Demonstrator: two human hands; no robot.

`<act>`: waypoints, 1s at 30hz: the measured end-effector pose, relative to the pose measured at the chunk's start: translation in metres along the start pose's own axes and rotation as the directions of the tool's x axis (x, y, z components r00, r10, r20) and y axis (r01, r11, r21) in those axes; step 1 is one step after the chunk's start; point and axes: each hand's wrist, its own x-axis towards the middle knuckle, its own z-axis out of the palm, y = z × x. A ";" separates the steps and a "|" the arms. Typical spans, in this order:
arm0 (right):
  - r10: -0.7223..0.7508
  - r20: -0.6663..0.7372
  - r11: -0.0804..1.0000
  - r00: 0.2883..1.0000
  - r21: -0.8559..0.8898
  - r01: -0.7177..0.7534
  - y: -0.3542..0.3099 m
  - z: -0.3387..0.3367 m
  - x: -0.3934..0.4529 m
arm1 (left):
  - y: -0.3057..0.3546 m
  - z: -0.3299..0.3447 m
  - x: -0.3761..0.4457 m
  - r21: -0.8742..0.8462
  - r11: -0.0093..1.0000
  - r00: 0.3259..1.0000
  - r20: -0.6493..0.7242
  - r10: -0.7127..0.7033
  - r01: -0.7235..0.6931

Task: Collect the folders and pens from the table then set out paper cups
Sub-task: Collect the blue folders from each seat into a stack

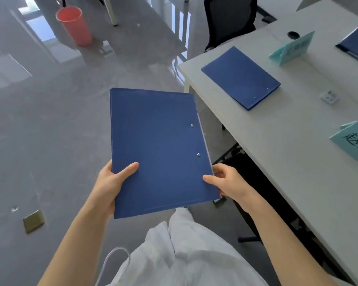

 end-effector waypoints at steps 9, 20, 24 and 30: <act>0.080 0.070 0.974 0.994 0.206 -0.093 -0.083 -0.026 0.117 | 0.083 0.029 0.104 0.012 1.000 0.999 0.044 -0.014 0.013; 0.112 0.044 0.912 0.993 0.392 -0.120 -0.164 -0.044 0.219 | 0.166 0.057 0.219 0.032 0.999 0.996 0.084 -0.039 0.037; 0.158 0.061 0.822 0.986 0.545 -0.165 -0.184 -0.047 0.268 | 0.204 0.058 0.274 0.063 0.997 0.992 0.122 -0.044 0.036; 0.418 -0.429 0.841 0.801 0.516 -0.162 -0.206 -0.063 0.372 | 0.284 0.051 0.362 0.143 0.990 0.977 0.210 -0.044 0.014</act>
